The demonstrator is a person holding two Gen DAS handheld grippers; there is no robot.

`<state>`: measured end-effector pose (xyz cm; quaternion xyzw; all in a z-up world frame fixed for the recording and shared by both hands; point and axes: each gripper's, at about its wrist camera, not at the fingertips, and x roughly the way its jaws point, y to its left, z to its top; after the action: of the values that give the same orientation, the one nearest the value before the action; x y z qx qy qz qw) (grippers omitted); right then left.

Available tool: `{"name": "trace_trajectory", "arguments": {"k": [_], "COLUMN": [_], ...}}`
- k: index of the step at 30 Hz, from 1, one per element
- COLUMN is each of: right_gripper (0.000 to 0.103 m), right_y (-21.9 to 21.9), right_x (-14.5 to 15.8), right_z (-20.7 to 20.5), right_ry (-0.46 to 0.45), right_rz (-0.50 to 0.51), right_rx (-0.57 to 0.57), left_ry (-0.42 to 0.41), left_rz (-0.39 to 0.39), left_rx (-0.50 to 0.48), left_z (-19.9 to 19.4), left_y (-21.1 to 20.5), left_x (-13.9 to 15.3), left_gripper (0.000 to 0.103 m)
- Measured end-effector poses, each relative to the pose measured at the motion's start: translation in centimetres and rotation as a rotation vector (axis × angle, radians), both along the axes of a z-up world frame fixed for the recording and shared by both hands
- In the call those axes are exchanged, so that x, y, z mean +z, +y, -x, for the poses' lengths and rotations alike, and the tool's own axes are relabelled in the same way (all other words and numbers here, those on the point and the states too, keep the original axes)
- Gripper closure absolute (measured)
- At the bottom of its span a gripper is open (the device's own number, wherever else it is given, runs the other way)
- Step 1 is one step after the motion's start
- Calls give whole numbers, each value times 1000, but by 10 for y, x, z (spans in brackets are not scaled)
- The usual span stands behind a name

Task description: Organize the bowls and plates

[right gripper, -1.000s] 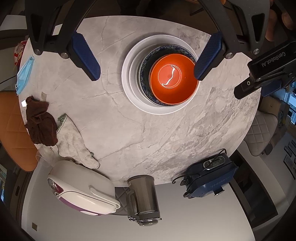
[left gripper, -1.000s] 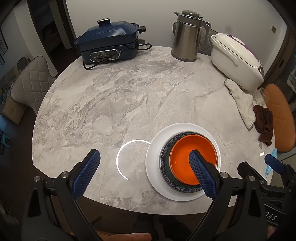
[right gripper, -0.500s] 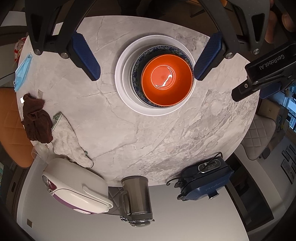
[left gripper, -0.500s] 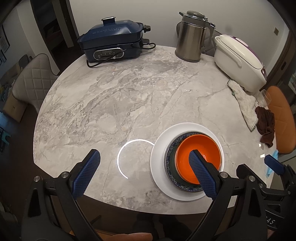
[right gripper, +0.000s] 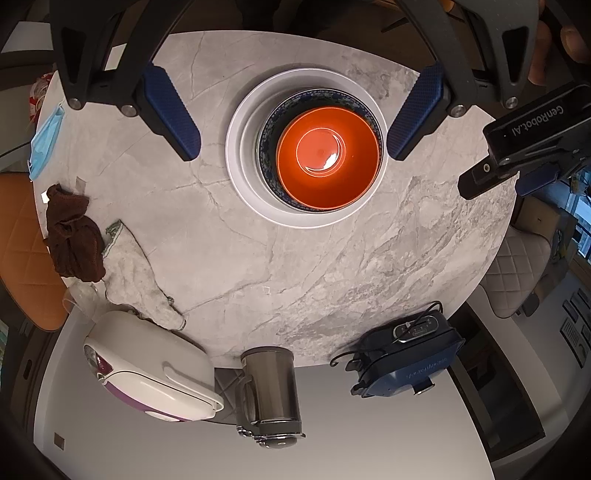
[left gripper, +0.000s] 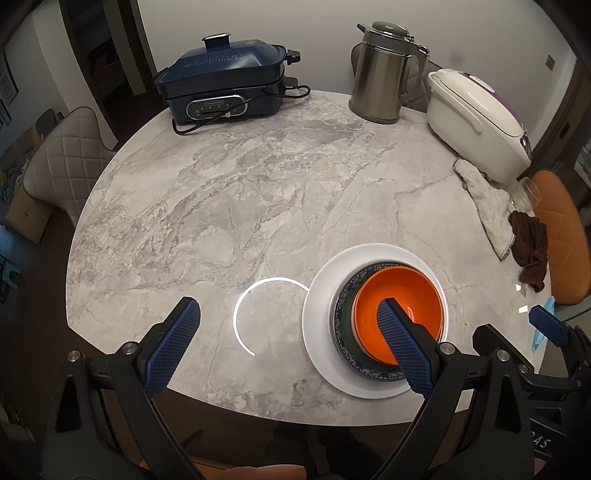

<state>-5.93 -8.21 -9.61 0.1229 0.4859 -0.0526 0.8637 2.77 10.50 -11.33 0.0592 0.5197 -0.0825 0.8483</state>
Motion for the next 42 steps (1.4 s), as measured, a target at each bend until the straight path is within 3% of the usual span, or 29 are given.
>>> {"name": "trace_trajectory", "arguments": {"k": [42], "right_gripper": [0], "right_y": [-7], "right_x": [-2], "right_z": [-17], "right_ry": [13], "right_rz": [8], "right_rx": [0], "left_ry": [-4], "left_rz": [-10], "left_rx": [-36], "left_z": [-25], "left_y": [-4], "left_x": [-8], "left_gripper": [5]}}
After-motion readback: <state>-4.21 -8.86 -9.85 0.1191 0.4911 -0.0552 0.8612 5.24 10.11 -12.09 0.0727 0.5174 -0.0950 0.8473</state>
